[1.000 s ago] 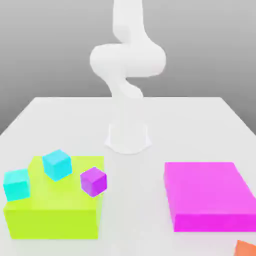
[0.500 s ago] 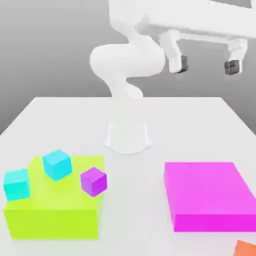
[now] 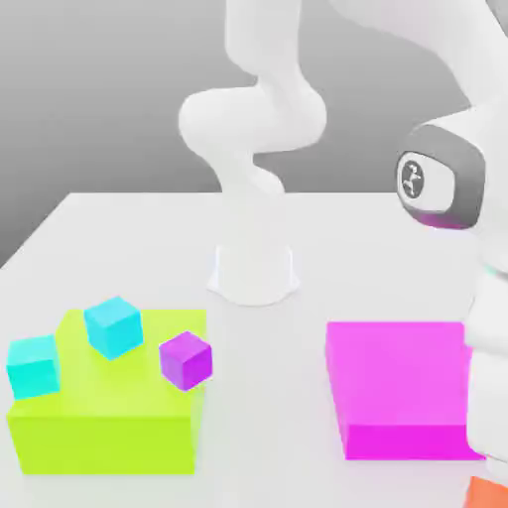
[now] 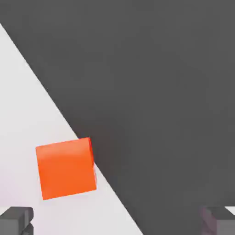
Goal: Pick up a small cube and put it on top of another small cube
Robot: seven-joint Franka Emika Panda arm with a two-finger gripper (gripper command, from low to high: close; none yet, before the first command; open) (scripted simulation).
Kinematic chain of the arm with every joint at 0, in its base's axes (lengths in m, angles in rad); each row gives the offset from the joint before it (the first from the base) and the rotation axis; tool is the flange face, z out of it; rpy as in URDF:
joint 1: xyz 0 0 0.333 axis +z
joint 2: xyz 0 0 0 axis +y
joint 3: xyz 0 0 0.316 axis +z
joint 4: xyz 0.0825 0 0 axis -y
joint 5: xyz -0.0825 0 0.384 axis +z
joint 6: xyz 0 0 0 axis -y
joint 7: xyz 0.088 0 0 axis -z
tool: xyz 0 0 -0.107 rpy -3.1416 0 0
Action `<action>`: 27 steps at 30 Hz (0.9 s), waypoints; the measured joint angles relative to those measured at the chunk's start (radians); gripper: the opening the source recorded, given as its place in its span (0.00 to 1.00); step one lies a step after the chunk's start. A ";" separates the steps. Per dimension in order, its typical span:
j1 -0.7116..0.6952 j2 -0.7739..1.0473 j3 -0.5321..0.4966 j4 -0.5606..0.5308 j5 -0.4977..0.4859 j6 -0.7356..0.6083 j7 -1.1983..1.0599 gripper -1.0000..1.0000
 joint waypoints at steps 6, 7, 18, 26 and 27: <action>0.036 0.210 -0.015 0.042 -0.043 0.117 -0.014 0.00; 0.036 0.210 -0.015 0.042 -0.043 0.117 -0.014 0.00; 0.001 0.059 -0.026 -0.001 -0.004 0.009 -0.003 0.00; -0.147 -0.157 -0.227 -0.129 0.051 -0.074 0.225 0.00; -0.167 -0.184 -0.252 -0.146 0.054 -0.083 0.258 0.00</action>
